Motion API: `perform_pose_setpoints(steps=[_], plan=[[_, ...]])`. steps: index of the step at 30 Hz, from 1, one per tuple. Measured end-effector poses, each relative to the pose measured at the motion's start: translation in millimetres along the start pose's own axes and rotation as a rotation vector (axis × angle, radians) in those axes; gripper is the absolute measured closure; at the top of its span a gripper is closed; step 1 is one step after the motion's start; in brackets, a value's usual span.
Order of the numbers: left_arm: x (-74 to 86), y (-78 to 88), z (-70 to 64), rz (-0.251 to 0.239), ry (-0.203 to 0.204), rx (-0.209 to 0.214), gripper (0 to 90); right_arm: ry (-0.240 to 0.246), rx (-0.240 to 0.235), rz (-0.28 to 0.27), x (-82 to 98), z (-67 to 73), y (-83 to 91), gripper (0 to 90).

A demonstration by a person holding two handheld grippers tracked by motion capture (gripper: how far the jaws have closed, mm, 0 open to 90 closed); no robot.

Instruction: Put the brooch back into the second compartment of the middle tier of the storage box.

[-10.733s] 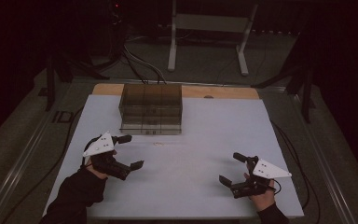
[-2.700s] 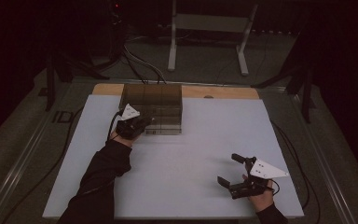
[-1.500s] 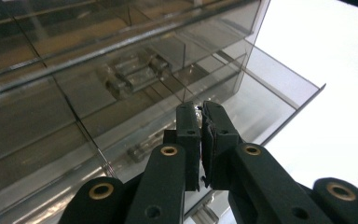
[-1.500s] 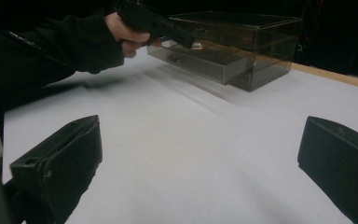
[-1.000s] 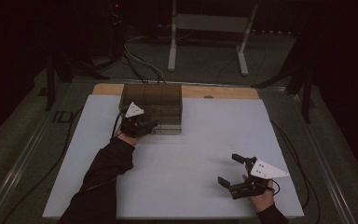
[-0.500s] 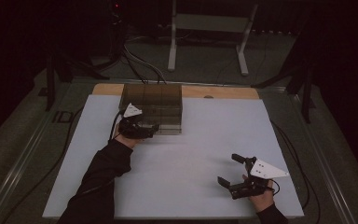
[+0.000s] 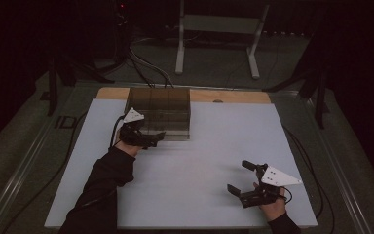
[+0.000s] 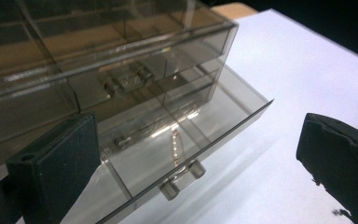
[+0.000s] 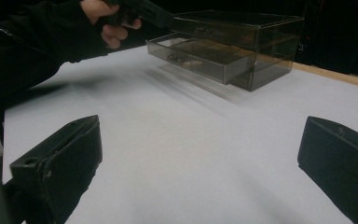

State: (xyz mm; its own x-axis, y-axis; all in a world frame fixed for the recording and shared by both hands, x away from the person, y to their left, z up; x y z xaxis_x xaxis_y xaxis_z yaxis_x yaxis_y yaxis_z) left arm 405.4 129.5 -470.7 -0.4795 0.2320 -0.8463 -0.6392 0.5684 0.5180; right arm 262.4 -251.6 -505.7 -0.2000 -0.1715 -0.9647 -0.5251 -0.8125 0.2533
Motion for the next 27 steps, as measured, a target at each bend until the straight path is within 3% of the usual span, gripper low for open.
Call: perform_pose_setpoints(steps=[7, 13, 14, 19, 21, 27], plan=[[-6.5, 11.3, 1.4, -0.033, 0.009, 0.05, 0.3, -0.006, -0.002, -0.005, -0.1, -0.3, 0.2, 0.0], [-7.1, 17.0, -0.7, -0.049, -0.019, 0.082, 0.3, -0.006, 0.0, -0.006, -0.4, -0.3, 0.5, 0.0], [-6.9, 19.0, -2.2, -0.054, -0.013, 0.104, 0.3, -0.005, 0.0, -0.005, -0.4, -0.2, 0.4, 0.0], [-7.8, 24.0, -4.1, -0.072, -0.014, 0.111, 0.3, -0.005, -0.002, -0.003, -0.3, 0.3, -0.3, 0.0], [-8.5, 27.2, -5.5, -0.084, -0.008, 0.14, 0.3, -0.004, -0.004, -0.002, -0.2, 0.3, -0.4, 0.0], [-8.7, 34.7, -11.7, -0.091, -0.044, 0.164, 0.3, -0.004, -0.004, -0.002, -0.1, 0.2, 0.2, 0.0]])
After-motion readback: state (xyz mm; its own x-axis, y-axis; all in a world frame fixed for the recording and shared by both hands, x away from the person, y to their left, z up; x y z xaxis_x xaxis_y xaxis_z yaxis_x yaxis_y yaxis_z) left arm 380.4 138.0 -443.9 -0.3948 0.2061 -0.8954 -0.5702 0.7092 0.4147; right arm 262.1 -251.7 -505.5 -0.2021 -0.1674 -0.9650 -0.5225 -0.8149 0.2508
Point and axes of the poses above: each handheld gripper's, and its own axes: y roughly backward along the jaws, x roughly out of its underside, z roughly to its left, the point moved 3 cm from there along -y, roughly forward along the jaws, and after that the axes turned 3 degrees about -x, right-handed, at the moved point
